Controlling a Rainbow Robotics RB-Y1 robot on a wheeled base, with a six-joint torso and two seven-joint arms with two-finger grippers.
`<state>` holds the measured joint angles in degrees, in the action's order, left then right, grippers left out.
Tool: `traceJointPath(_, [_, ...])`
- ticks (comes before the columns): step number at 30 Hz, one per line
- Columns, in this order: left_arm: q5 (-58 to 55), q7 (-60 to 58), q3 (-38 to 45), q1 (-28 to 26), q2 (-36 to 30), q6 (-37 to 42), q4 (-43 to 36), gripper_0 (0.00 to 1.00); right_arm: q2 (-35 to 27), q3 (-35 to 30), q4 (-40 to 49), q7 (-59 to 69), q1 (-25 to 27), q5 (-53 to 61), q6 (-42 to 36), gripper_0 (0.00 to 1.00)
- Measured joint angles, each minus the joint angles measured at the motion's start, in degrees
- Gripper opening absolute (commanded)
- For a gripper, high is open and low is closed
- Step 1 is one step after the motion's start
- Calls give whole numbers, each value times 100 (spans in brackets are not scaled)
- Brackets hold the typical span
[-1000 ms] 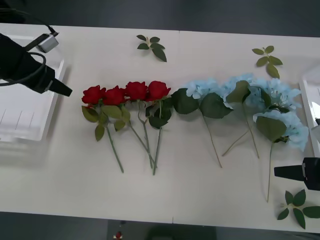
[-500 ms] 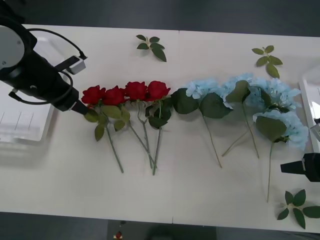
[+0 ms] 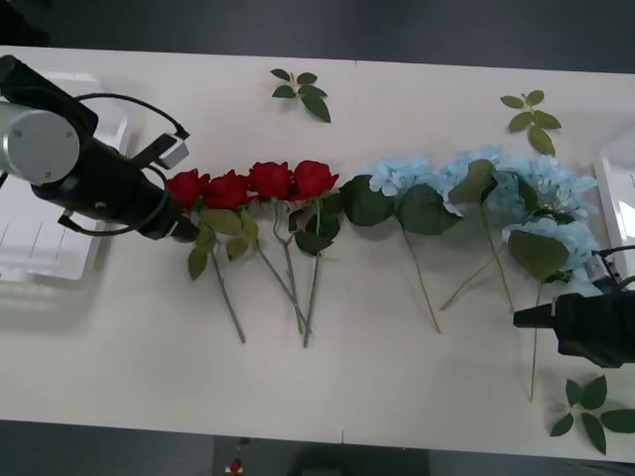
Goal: Put the red flowers into the right box and the blue flowers into the left box
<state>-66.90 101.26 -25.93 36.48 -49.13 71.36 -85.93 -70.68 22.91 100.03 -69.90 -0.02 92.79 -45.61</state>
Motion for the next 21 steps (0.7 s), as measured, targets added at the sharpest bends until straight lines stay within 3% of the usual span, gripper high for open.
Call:
traceJointPath(4, [43,-9,-5,-86,137,-302,41,100,0,266,-7,38,-176,-426,288,100])
traceJointPath(10, [45,-12,-602,-94,174,-1462,371,100,1,375,-207,364,-399,-899,297,100])
traceJointPath(14, [167,-13,-850,-94,174,-1521,452,100,78,373,-443,376,-571,-1101,19,100])
traceJointPath(21, [267,-14,-862,-94,174,-1617,556,100,824,363,-1015,376,-1100,-1872,-702,100])
